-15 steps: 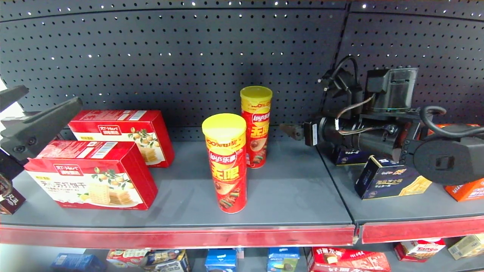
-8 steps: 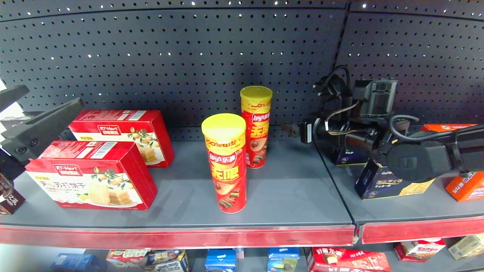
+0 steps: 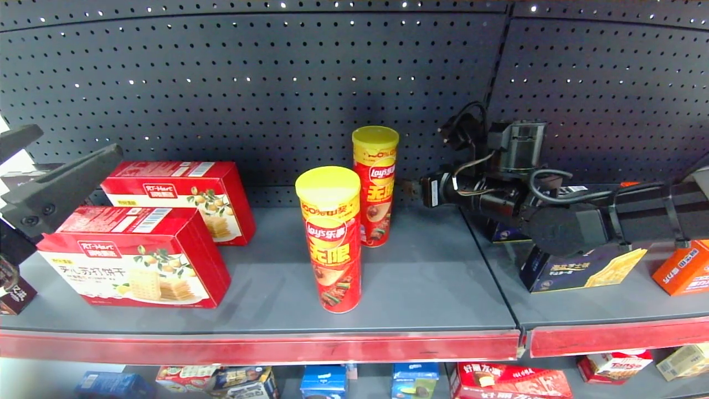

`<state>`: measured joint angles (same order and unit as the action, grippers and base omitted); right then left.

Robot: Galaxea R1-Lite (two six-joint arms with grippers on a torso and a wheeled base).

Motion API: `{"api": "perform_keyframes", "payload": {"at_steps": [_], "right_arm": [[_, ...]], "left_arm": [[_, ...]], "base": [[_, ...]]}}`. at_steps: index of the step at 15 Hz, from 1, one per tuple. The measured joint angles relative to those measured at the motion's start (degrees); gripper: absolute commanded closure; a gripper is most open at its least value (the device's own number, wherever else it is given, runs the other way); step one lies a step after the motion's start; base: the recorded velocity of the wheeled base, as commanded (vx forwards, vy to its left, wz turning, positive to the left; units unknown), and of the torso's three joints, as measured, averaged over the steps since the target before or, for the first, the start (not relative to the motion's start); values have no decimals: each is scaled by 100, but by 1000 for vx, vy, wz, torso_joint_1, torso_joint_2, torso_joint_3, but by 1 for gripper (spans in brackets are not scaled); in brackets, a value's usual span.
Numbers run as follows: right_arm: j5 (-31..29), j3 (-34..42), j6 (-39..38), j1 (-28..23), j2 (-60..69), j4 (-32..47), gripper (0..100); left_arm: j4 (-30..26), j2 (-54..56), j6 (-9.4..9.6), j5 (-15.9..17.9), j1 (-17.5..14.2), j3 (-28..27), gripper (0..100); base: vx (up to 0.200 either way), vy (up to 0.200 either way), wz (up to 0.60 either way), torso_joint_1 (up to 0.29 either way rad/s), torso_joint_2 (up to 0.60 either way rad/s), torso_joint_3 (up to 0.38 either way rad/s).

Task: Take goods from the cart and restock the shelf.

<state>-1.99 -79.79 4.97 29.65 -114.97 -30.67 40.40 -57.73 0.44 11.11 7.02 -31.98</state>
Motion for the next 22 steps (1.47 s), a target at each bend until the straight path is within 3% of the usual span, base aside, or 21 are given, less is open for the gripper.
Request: {"api": "perform_keyframes", "payload": {"at_steps": [13, 22], "right_arm": [[-154, 184, -16, 638, -55, -44, 0], [-167, 388, -18, 651, 83, -123, 0]], "left_arm": [[0, 11, 0, 5, 0, 98, 0], [0, 13, -1, 6, 0, 95, 0]], "base": [[0, 0, 0, 0, 0, 0], [0, 0, 0, 0, 0, 0]]}}
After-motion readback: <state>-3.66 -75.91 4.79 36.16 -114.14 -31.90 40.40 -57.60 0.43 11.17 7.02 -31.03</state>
